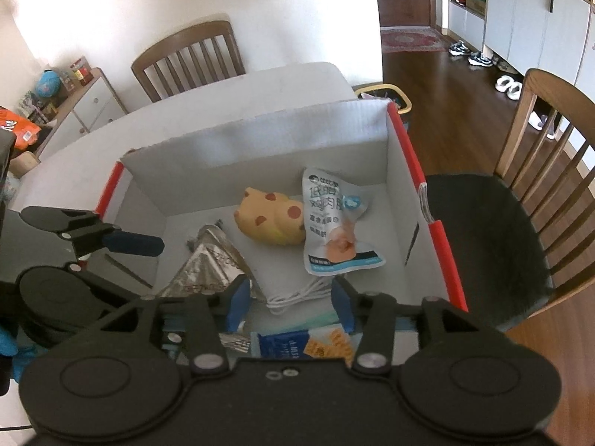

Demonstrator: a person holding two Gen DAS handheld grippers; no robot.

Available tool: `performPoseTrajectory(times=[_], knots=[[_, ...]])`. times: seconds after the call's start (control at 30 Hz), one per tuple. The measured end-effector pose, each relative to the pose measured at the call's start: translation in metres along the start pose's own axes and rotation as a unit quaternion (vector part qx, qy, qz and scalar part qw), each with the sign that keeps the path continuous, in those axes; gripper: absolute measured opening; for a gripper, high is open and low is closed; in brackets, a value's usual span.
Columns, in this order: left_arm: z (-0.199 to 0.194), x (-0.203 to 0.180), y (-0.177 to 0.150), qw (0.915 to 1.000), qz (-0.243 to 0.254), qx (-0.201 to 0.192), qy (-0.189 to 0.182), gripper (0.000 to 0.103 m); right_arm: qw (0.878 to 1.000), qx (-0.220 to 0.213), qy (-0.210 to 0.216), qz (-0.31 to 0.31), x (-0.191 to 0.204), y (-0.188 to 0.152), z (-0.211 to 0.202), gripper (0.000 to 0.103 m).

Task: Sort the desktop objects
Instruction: 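Release the white packet with the right tool while the left tool releases the foil packet, then move both open tools back from the box to the item pile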

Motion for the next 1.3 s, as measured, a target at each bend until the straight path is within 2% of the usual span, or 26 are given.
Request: performPoseTrajectory(times=[0.47,0.6,0.9,0.97,1.03,1.27,1.3], knots=[[-0.044,0.009,-0.016,0.9986,-0.023,-0.047,-0.007,0.084,0.999,-0.018,0.006,-0.025,0.017,-0.003,-0.032,0.053],[-0.060,0.011,-0.025,0.9975,-0.038,-0.057,-0.015,0.084,0.999,-0.021,0.006,-0.034,0.021,-0.008,-0.040,0.065],[-0.095,0.013,-0.038,0.9938,-0.060,-0.091,-0.023,0.084,0.998,-0.036,0.014,-0.057,0.037,-0.016,-0.057,0.066],[-0.100,0.015,-0.042,0.9932,-0.063,-0.095,-0.022,0.084,0.997,-0.040,0.012,-0.060,0.039,-0.018,-0.060,0.071],[-0.104,0.016,-0.046,0.9926,-0.067,-0.098,-0.025,0.089,0.997,-0.048,0.015,-0.063,0.041,-0.021,-0.063,0.078],[-0.110,0.023,-0.058,0.9908,-0.080,-0.106,-0.030,0.091,0.996,-0.053,0.021,-0.067,0.050,-0.029,-0.067,0.086],[-0.110,0.024,-0.059,0.9904,-0.082,-0.106,-0.032,0.095,0.996,-0.054,0.021,-0.068,0.052,-0.030,-0.068,0.087]])
Point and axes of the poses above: each gripper's, at about its wrist camera, not at the fingertips, and z roughly the way its jaws point, x to its left, y to its top, the point moved 5 cm from there along z, roughly the way its jaws point, and after that the axes turned 12 degrees about y, right-handed, at the moved point
